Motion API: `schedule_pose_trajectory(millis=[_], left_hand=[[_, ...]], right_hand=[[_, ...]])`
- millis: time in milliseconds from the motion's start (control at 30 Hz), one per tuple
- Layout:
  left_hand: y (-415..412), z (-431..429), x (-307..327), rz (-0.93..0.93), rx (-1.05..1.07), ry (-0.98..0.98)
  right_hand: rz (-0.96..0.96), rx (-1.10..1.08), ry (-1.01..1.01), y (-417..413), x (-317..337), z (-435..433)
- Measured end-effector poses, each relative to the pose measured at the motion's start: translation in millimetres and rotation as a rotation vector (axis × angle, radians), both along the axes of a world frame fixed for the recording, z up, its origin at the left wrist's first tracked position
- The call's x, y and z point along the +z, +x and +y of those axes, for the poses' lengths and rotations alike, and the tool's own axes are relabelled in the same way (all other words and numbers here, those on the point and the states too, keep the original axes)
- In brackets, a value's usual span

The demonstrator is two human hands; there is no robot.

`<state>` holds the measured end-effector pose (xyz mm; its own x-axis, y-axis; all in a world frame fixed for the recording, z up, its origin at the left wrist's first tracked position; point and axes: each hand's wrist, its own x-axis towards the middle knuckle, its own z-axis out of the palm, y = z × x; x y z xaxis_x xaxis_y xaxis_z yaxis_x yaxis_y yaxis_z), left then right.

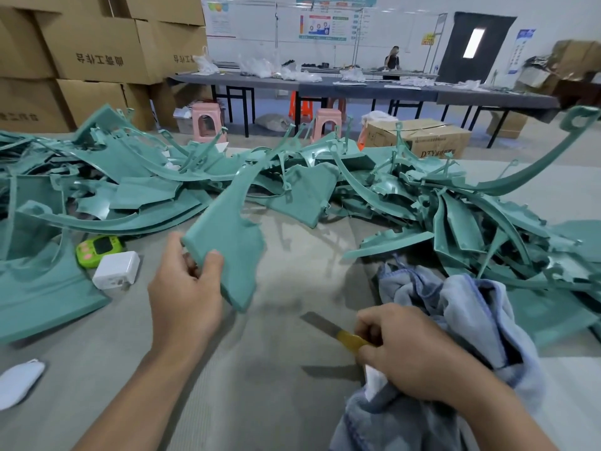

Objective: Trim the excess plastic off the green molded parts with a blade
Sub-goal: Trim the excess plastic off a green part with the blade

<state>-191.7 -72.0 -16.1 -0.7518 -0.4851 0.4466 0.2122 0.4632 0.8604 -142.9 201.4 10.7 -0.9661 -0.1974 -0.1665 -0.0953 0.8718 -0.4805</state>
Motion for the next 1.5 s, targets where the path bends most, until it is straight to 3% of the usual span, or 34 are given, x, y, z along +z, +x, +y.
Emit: schedule_pose_trajectory(millis=[133,233,333,433,600,900,1033,1233,1400,1500], left_hand=[[6.3,-16.1,1.1,0.093,-0.045,0.029],[4.8,-16.1,-2.3,-0.039,-0.127,-0.068],[5.7,-8.5,-5.1,-0.158,-0.08,-0.332],[9.1,-11.2,-0.7,-0.159,-0.18,-0.356],[18.6,-4.1,0.1,-0.036,-0.317,-0.39],[12.7,0.3,-7.9,-0.208,-0.421,-0.468],[10.7,1.6,-7.5,-0.182,-0.434,-0.452],[6.9,0.1,-16.2,-0.171,-0.4,-0.44],[8.6,0.0,-15.9,-0.156,-0.381,-0.465],[7.3,-0.9,-14.2,-0.166,-0.388,-0.477]], right_hand=[[0.135,-0.091,-0.353,-6.1,-1.8,1.0],[0.223,-0.154,-0.582,-7.2,-2.2,-3.8],[0.243,-0.156,-0.574,-5.9,-7.5,-9.2],[0.295,-0.156,-0.504,-5.2,-14.0,-15.7],[0.3,-0.158,-0.713,1.1,-17.4,-38.0],[0.431,-0.057,-0.542,13.3,-23.7,-74.0],[0.429,-0.005,-0.392,14.7,-27.8,-80.8],[0.46,-0.562,-0.175,-8.4,-17.9,-46.5],[0.49,-0.172,-0.33,7.4,-17.5,-67.2],[0.477,-0.176,-0.257,2.8,-22.4,-73.2]])
